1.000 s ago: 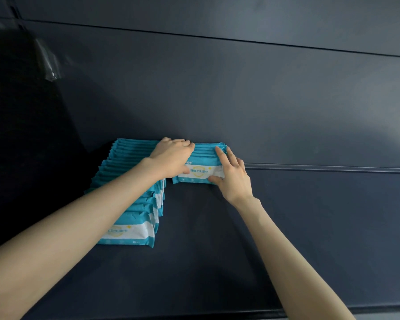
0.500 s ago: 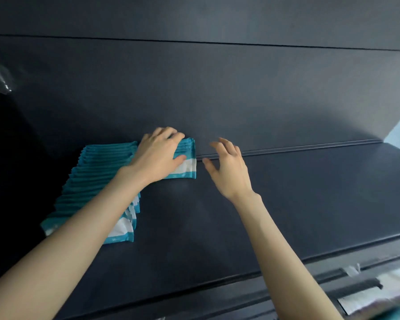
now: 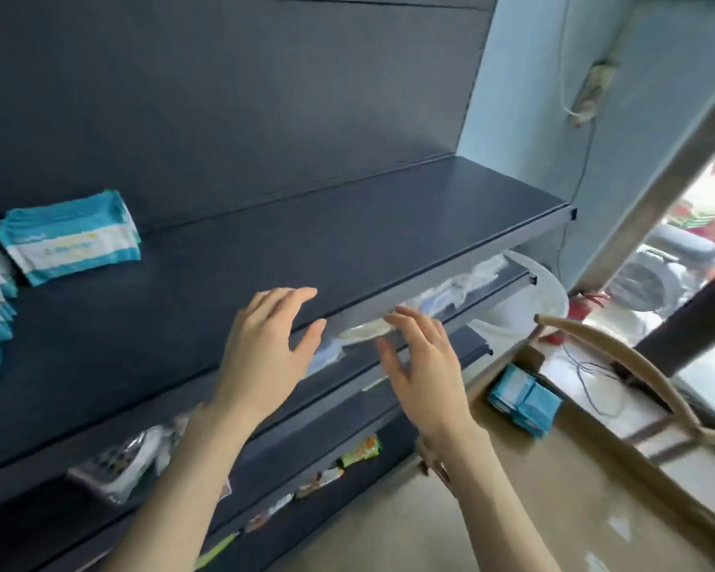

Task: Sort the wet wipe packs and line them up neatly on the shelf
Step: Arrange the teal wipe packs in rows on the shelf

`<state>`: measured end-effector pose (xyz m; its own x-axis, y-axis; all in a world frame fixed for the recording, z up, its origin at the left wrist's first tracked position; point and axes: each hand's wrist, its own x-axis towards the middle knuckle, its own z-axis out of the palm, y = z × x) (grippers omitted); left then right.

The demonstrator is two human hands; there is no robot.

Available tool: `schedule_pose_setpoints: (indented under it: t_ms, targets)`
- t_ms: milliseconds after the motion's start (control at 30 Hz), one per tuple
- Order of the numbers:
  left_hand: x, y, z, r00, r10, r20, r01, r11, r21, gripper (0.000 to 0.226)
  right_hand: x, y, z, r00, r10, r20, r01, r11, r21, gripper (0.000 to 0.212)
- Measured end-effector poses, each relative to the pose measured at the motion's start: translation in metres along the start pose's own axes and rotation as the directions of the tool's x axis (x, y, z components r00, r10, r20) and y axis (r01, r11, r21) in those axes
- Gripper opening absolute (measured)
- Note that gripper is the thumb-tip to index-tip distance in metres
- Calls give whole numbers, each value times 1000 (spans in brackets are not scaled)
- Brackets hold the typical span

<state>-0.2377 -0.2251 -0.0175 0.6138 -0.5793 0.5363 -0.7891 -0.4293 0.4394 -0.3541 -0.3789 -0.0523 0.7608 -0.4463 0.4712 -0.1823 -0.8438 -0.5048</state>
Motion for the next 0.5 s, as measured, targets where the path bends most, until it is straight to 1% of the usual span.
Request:
schedule_pose_setpoints:
  t_ms: [67, 133, 233, 267, 333, 400, 500]
  targets:
    - [-26, 28, 29, 998, -20, 67, 24, 998, -62, 33, -38, 28, -23, 998, 56, 35, -55, 998, -26, 29]
    - [-56, 59, 64, 986, -39, 164, 57, 993, -104, 32, -79, 60, -48, 993, 107, 57, -104, 993, -64, 29]
    - [-97, 101, 114, 948, -41, 315, 91, 985, -148, 41, -136, 102, -77, 976, 204, 77, -194, 974, -120, 28]
    - [-111, 115, 130, 933, -31, 358, 92, 984, -155, 40, -156, 115, -85, 967, 241, 87, -226, 963, -148, 28]
    - [-133, 140, 157, 891, -29, 453, 115, 980, -165, 35, -191, 137, -96, 943, 313, 116, -291, 941, -176, 28]
    - [-150, 158, 178, 843, -27, 538, 133, 978, -159, 37, -222, 154, -103, 924, 363, 120, -336, 920, -200, 27]
    - [-166, 180, 205, 755, 12, 655, 113, 983, -148, 39, -258, 178, -113, 874, 472, 114, -440, 870, -222, 26]
